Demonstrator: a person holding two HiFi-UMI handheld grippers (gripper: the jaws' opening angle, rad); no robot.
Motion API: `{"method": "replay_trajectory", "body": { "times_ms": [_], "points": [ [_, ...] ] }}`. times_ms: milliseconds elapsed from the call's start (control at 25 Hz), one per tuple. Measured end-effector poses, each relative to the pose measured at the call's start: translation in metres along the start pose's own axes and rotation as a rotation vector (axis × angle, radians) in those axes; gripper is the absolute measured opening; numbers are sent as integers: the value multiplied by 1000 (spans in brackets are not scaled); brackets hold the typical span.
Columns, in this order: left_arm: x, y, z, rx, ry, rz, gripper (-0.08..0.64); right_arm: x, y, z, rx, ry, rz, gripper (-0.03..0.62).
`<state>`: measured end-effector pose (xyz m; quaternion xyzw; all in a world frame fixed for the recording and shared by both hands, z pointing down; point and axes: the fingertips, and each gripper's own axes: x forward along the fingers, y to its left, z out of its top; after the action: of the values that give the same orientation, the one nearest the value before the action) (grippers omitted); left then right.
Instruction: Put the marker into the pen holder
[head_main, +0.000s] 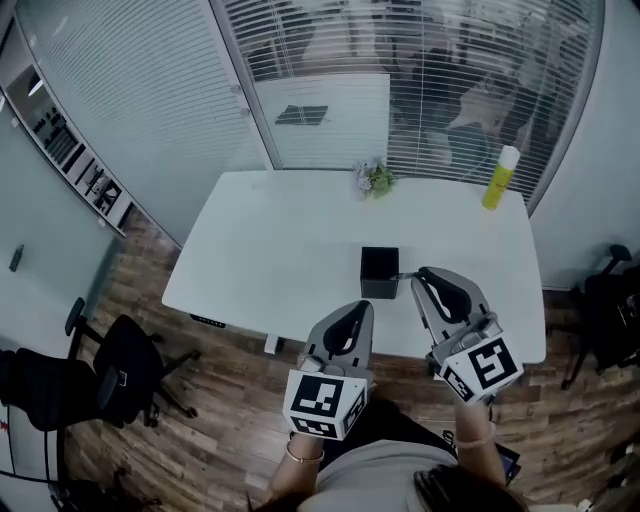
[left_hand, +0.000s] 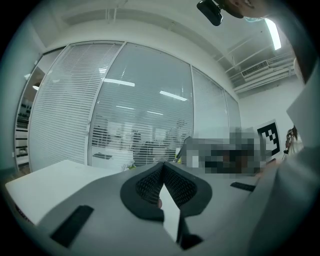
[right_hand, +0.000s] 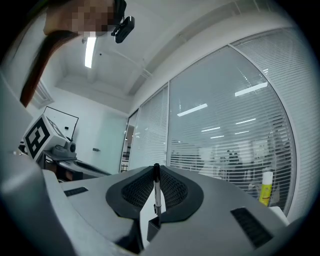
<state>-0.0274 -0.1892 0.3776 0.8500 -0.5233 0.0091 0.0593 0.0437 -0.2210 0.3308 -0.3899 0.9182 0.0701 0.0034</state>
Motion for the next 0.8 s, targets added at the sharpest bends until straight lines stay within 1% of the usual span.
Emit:
{"method": "replay_trajectory", "body": {
  "times_ms": [120, 200, 400, 600, 800],
  "points": [
    [10, 14, -1, -10, -1, -26, 20, 18, 0, -5, -15, 13, -18, 60],
    [14, 24, -2, -4, 8, -42, 19, 29, 3, -6, -8, 22, -30, 60],
    [24, 39, 8, 69, 22, -93, 20, 54, 2, -7, -15, 37, -67, 60],
    [32, 59, 10, 53, 17, -93, 20, 73, -4, -15, -16, 49, -73, 60],
    [37, 67, 3, 55, 26, -105, 20, 85, -12, -31, -53, 94, -76, 60]
  ]
}}
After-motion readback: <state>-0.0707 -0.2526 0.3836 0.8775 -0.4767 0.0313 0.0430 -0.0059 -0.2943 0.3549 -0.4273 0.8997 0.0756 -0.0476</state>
